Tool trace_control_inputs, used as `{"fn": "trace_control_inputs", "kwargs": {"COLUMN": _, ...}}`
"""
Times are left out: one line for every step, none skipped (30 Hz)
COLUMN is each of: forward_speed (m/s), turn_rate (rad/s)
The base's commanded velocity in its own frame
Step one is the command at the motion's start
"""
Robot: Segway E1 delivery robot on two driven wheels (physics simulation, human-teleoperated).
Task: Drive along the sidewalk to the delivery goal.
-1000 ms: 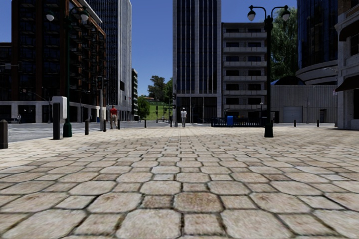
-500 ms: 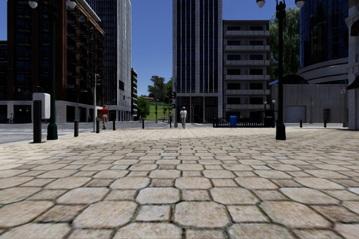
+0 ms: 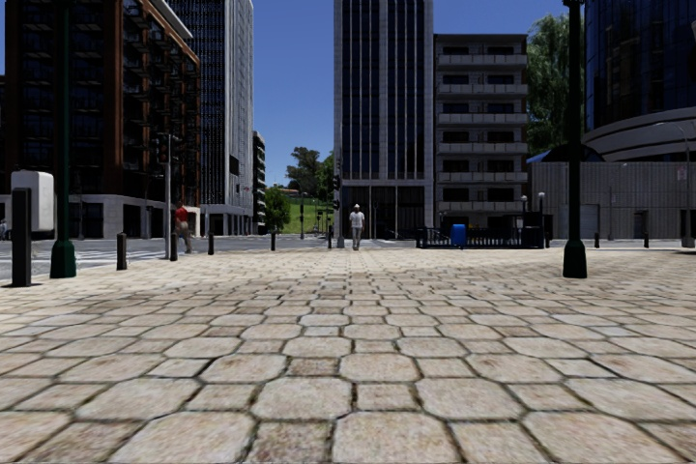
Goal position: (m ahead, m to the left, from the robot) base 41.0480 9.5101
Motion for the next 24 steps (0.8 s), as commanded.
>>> {"fn": "trace_control_inputs", "kwargs": {"forward_speed": 2.00, "turn_rate": 0.00}}
{"fn": "trace_control_inputs", "kwargs": {"forward_speed": 2.00, "turn_rate": 0.00}}
{"fn": "trace_control_inputs", "kwargs": {"forward_speed": 2.00, "turn_rate": 0.00}}
{"fn": "trace_control_inputs", "kwargs": {"forward_speed": 2.00, "turn_rate": 0.00}}
{"fn": "trace_control_inputs", "kwargs": {"forward_speed": 2.00, "turn_rate": 0.00}}
{"fn": "trace_control_inputs", "kwargs": {"forward_speed": 2.00, "turn_rate": 0.00}}
{"fn": "trace_control_inputs", "kwargs": {"forward_speed": 2.00, "turn_rate": 0.00}}
{"fn": "trace_control_inputs", "kwargs": {"forward_speed": 2.00, "turn_rate": 0.00}}
{"fn": "trace_control_inputs", "kwargs": {"forward_speed": 2.00, "turn_rate": 0.00}}
{"fn": "trace_control_inputs", "kwargs": {"forward_speed": 2.00, "turn_rate": 0.00}}
{"fn": "trace_control_inputs", "kwargs": {"forward_speed": 2.00, "turn_rate": 0.00}}
{"fn": "trace_control_inputs", "kwargs": {"forward_speed": 2.00, "turn_rate": 0.00}}
{"fn": "trace_control_inputs", "kwargs": {"forward_speed": 2.00, "turn_rate": 0.00}}
{"fn": "trace_control_inputs", "kwargs": {"forward_speed": 2.00, "turn_rate": 0.00}}
{"fn": "trace_control_inputs", "kwargs": {"forward_speed": 2.00, "turn_rate": 0.00}}
{"fn": "trace_control_inputs", "kwargs": {"forward_speed": 2.00, "turn_rate": 0.00}}
{"fn": "trace_control_inputs", "kwargs": {"forward_speed": 2.00, "turn_rate": 0.00}}
{"fn": "trace_control_inputs", "kwargs": {"forward_speed": 2.00, "turn_rate": 0.00}}
{"fn": "trace_control_inputs", "kwargs": {"forward_speed": 2.00, "turn_rate": 0.00}}
{"fn": "trace_control_inputs", "kwargs": {"forward_speed": 2.00, "turn_rate": 0.00}}
{"fn": "trace_control_inputs", "kwargs": {"forward_speed": 2.00, "turn_rate": 0.00}}
{"fn": "trace_control_inputs", "kwargs": {"forward_speed": 2.00, "turn_rate": 0.00}}
{"fn": "trace_control_inputs", "kwargs": {"forward_speed": 2.00, "turn_rate": 0.00}}
{"fn": "trace_control_inputs", "kwargs": {"forward_speed": 2.00, "turn_rate": 0.00}}
